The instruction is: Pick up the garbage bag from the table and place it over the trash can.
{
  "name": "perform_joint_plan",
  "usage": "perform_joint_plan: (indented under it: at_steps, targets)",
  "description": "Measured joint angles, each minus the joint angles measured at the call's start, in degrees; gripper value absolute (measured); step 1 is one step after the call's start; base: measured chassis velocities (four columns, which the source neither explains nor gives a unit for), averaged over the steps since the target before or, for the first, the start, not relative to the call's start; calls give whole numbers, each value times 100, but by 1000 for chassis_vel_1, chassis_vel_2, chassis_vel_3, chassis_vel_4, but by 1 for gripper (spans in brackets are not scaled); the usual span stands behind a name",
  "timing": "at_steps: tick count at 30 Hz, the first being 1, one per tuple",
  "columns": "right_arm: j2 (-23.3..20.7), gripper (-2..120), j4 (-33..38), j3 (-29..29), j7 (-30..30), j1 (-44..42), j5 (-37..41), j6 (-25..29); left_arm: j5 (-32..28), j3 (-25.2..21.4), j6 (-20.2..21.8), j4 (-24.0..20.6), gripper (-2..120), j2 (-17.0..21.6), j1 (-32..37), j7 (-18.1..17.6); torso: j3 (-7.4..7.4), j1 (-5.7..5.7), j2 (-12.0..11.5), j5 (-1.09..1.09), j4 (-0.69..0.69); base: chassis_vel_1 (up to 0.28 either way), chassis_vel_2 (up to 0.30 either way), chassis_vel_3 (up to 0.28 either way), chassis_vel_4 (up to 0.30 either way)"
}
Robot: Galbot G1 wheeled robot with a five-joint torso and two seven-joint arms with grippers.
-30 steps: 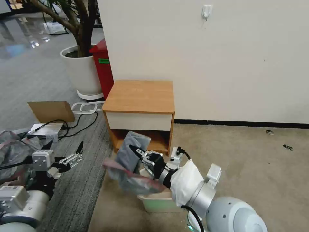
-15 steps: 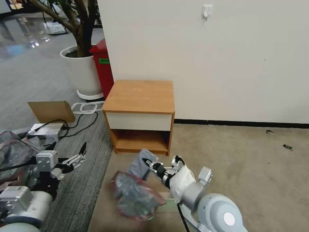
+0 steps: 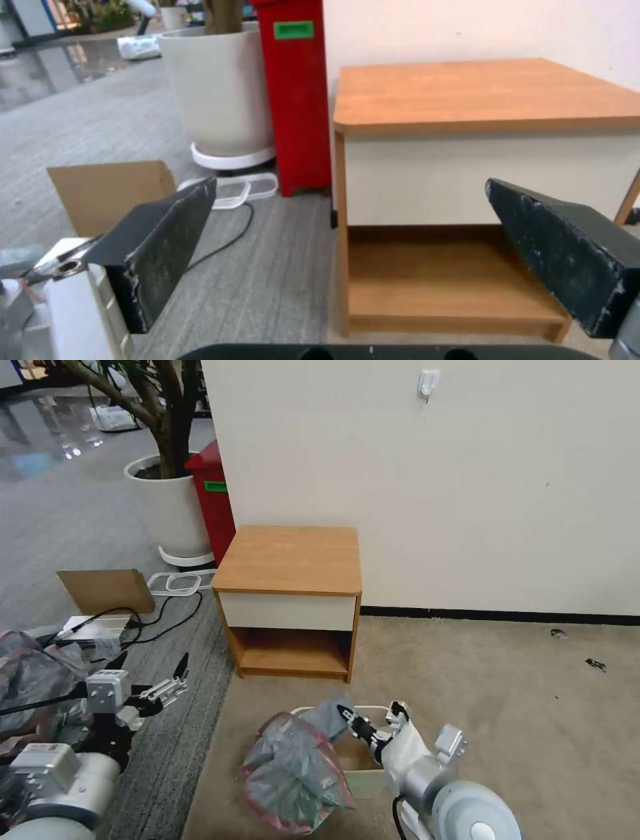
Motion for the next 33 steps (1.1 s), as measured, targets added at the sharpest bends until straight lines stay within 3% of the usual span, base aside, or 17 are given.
perform_joint_plan:
  at_steps: [10,13,25,29,32,33]
  targets:
    - [-50,0,34,115,76,-339,-501,91,14,108,0,0,100,11,-78,-4,0,0,0,0,0,0,0,0,0]
    - [28,2,-8,-8,299,-510,-1007,183,23,182,0,0,100,-4,-126,-10,0,0,0,-1,0,0,0,0,0]
    - [-9,43,299,-18,792,-647,-1476,287,9,269,125,0,100,78,-139,-14,0,0,0,-1,0,0,0,0,0]
    - [-37,56,483,52,811,-684,-1579,300,5,437,279,0,100,179,-188,-14,0,0,0,-1,0,0,0,0,0]
    - [-5,73,545,118,798,-678,-1727,304,3,684,478,0,100,444,-334,79,0,0,0,-1,0,0,0,0,0]
    - [-5,73,545,118,798,-678,-1727,304,3,684,478,0,100,444,-334,79,0,0,0,-1,0,0,0,0,0]
